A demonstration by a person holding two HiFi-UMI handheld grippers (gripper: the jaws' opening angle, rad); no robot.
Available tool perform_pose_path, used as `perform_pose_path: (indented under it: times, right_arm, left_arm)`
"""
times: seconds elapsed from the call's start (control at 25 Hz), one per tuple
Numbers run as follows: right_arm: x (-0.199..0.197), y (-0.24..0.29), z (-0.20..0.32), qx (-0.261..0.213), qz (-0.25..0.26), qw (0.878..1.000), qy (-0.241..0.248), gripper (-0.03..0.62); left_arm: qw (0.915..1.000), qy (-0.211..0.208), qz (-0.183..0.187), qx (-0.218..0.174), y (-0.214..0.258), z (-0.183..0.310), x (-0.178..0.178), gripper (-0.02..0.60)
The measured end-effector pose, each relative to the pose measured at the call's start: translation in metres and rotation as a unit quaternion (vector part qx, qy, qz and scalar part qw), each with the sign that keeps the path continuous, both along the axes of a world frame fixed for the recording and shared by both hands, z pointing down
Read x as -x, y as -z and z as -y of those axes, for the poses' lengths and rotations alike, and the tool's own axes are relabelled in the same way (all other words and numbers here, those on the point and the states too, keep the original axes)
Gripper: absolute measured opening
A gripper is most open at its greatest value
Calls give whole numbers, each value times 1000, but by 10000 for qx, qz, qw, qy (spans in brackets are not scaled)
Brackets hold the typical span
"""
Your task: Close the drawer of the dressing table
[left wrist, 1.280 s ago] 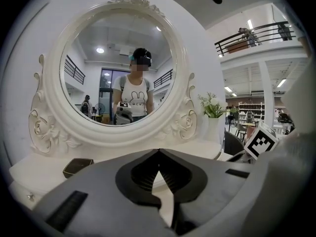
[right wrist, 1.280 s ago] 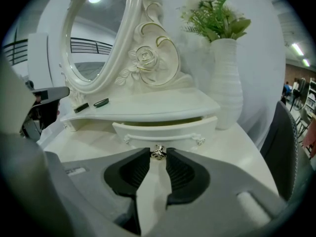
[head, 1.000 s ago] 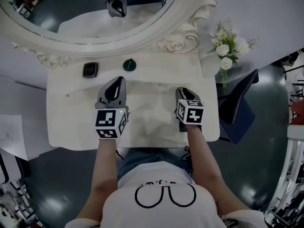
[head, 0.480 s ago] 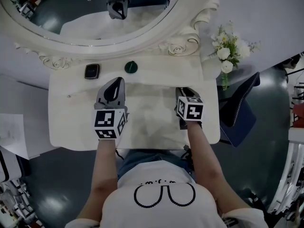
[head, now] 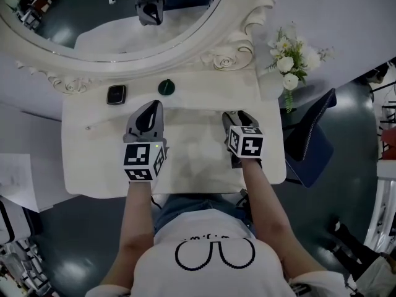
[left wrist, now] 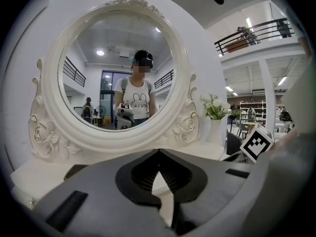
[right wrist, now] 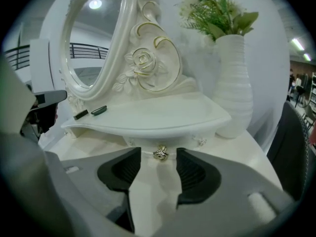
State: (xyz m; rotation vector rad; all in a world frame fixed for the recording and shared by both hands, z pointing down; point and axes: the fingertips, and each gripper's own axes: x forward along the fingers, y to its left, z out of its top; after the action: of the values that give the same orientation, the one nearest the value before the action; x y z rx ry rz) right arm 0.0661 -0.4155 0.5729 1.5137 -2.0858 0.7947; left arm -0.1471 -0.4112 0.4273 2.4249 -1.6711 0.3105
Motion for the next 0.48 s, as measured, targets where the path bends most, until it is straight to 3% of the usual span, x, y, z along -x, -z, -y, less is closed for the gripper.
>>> perform_pose_path:
  times: [0.16, 0.48]
  right_arm:
    - [-2, 9, -7, -88, 150, 9998, -21, 282]
    - [-5, 42, -23, -398, 217, 9989, 108, 284]
  left_arm:
    - [10000, -81, -12, -21, 1, -2, -7, -2]
    - [9995, -246, -63, -168, 10, -12, -23, -2]
